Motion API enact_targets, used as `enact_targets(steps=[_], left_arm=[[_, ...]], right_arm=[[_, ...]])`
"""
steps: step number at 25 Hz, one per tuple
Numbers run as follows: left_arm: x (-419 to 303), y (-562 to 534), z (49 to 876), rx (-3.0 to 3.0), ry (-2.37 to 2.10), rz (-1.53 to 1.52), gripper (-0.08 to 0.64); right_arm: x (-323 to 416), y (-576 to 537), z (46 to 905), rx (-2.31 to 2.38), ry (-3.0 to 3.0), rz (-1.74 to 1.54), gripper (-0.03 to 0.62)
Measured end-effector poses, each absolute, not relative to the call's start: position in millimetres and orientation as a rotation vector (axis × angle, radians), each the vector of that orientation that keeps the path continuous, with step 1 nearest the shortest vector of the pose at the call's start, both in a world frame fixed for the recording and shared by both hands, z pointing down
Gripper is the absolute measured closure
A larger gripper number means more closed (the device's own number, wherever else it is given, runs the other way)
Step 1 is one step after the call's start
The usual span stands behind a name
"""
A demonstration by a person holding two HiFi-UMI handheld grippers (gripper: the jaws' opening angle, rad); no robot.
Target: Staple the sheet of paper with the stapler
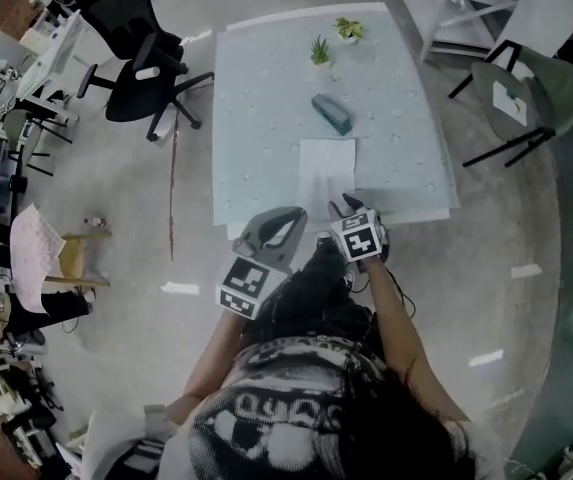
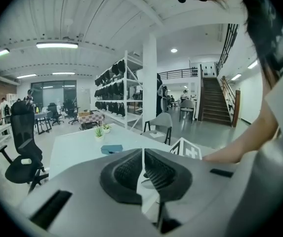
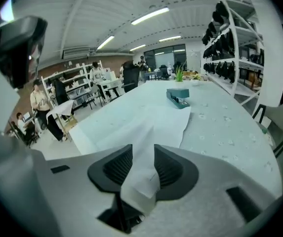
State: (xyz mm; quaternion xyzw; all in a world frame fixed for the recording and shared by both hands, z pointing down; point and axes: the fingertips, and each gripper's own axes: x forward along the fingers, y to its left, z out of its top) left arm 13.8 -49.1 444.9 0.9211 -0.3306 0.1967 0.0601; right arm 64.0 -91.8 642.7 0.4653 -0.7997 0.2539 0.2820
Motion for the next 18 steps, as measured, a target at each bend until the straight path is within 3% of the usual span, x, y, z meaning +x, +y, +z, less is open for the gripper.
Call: enact_targets(steps=[6, 10, 18], left_arm=[[17.2, -89.1, 443.3, 2.773, -1.017, 0.559, 0.551], [3.5, -120.1, 449.9, 2.735, -1.062, 0.547, 0.551], [4.9, -173.4, 457.2, 2.71, -1.074, 0.497, 0.55]], right_arm=[[63.3, -111.4, 659.5, 1.089, -2.101, 0.565, 0.454], [67.4, -115.4, 659.6, 0.974, -2.111, 0.531, 0.502], [88.5, -129.6, 665.2, 0.702, -2.101, 0.483, 0.499]])
